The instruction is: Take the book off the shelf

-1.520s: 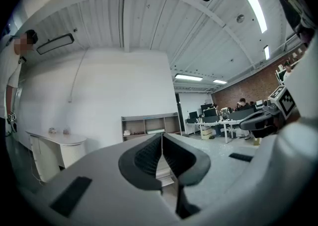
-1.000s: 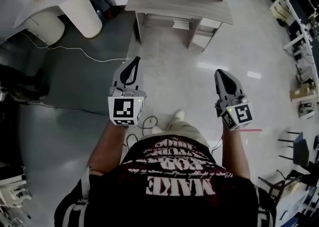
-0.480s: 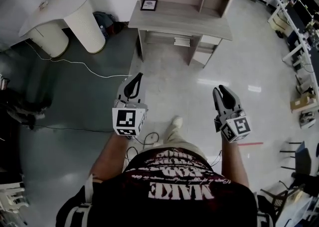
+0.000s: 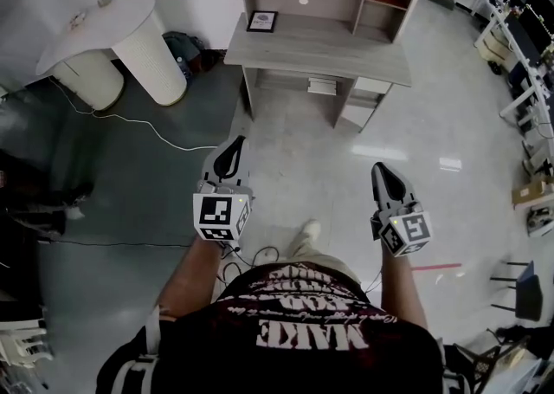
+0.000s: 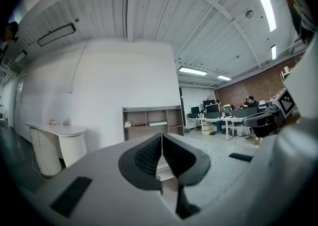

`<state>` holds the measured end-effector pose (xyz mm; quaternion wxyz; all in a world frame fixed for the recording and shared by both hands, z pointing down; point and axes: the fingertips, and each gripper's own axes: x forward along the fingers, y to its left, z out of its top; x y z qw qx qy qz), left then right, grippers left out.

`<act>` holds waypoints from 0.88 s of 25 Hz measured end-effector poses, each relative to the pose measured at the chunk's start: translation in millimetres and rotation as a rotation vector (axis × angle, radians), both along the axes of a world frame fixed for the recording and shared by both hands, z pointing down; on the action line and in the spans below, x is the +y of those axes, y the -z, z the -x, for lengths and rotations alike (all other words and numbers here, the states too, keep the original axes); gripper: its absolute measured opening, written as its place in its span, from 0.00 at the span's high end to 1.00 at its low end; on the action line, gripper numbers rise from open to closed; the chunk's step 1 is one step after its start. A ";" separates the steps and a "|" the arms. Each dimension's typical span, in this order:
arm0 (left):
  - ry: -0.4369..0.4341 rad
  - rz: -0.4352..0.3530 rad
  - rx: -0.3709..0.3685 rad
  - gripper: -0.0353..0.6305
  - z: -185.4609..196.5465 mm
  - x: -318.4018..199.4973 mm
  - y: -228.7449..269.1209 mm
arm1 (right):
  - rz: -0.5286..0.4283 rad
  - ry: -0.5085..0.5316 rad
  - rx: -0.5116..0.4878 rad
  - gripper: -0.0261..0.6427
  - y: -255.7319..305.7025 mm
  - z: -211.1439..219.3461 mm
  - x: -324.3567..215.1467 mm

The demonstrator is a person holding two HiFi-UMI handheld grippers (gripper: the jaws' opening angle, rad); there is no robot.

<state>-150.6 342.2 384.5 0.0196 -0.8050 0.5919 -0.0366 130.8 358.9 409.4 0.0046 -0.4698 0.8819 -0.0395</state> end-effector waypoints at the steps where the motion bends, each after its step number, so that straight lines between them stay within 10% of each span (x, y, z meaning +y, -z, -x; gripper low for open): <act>1: -0.001 0.005 -0.006 0.93 -1.3 -8.9 -0.8 | 0.004 -0.008 0.014 0.92 -2.7 -2.7 -8.6; 22: 0.006 0.031 -0.022 0.93 -60.9 -166.8 -1.4 | 0.028 0.007 0.048 0.66 -12.4 -64.5 -164.6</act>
